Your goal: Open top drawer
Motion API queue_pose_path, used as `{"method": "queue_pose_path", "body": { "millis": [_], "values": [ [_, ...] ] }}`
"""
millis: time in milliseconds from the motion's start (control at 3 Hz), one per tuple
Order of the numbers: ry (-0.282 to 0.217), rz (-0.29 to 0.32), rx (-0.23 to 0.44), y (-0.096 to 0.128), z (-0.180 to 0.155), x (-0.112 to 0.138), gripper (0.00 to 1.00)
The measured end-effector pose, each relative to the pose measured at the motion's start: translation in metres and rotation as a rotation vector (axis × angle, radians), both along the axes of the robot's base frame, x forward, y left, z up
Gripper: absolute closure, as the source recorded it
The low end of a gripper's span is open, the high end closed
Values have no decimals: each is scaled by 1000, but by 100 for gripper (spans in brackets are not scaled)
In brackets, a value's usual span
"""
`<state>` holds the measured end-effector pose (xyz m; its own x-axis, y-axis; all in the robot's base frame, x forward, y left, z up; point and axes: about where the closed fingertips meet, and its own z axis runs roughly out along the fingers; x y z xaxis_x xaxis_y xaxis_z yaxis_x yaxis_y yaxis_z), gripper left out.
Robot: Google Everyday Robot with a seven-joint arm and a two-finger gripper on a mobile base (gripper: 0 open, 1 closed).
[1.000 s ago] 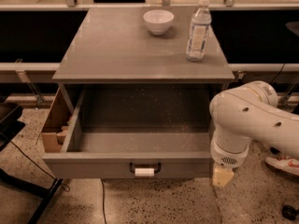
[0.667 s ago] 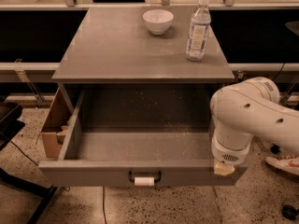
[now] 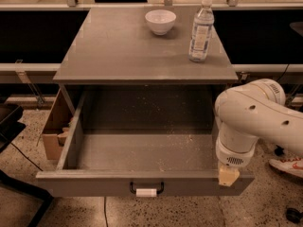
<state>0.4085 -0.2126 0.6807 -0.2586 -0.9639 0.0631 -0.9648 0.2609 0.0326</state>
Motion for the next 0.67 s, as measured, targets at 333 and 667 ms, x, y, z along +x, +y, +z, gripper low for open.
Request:
{"method": "queue_pose_path", "body": {
  "millis": [333,667],
  "values": [
    [0,0,0,0,0,0,82],
    [0,0,0,0,0,0,59]
  ]
}}
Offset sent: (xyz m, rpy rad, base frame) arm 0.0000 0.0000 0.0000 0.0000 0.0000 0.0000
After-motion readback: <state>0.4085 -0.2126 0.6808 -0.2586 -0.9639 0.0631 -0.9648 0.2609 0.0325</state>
